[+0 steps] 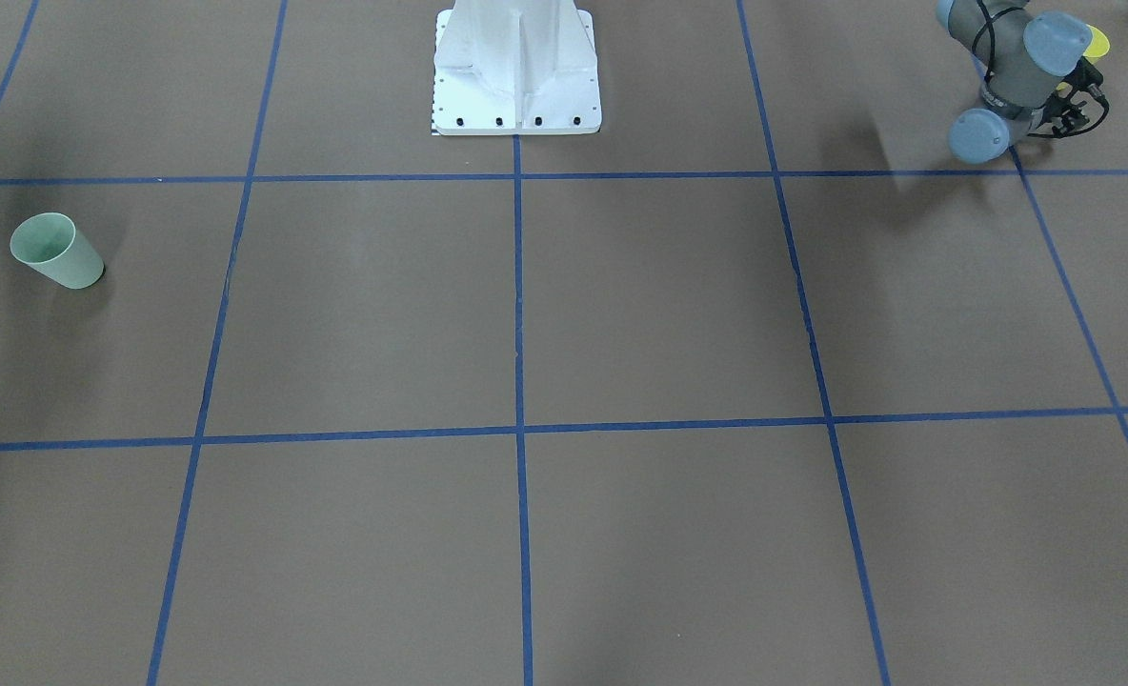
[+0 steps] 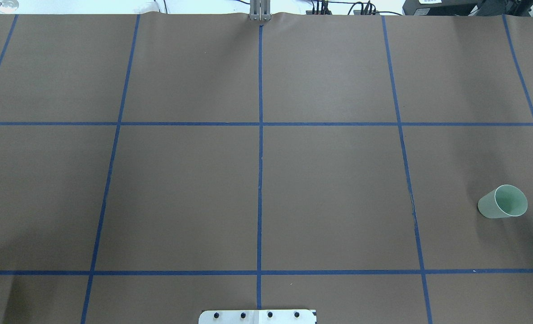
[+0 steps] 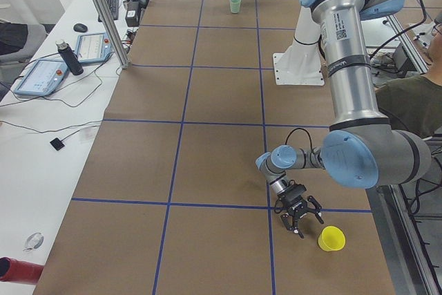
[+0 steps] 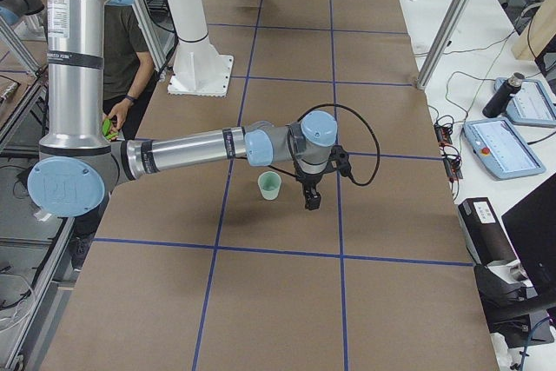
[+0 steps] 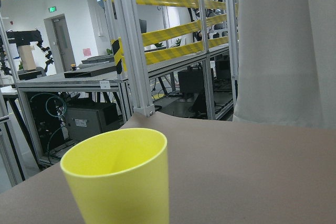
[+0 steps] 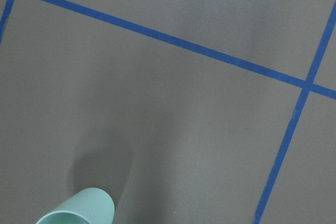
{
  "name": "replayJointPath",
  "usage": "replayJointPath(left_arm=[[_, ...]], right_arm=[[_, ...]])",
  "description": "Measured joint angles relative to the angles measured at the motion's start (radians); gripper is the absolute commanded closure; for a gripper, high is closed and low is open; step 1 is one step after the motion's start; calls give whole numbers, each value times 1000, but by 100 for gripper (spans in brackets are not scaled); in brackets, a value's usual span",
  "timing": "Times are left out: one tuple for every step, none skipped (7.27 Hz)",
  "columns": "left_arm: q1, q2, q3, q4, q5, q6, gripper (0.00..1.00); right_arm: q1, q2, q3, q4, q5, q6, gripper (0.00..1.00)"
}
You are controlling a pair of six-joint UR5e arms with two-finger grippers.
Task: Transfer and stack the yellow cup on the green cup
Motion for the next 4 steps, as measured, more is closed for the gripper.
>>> replayJointPath(left_arm=[[25,10,-3,-6,-18,-23,0],[37,27,-4,-20,-25,-37,0],[44,42,-4,-43,-27,-50,0],[52,52,-3,-67,-28,-70,0]], right_arm=[[-1,0,-2,0,-1,0,0],[-2,-1,-3,0,-2,0,0],[-2,-3,-3,0,-3,0,0],[-3,-4,-3,0,-2,0,0]])
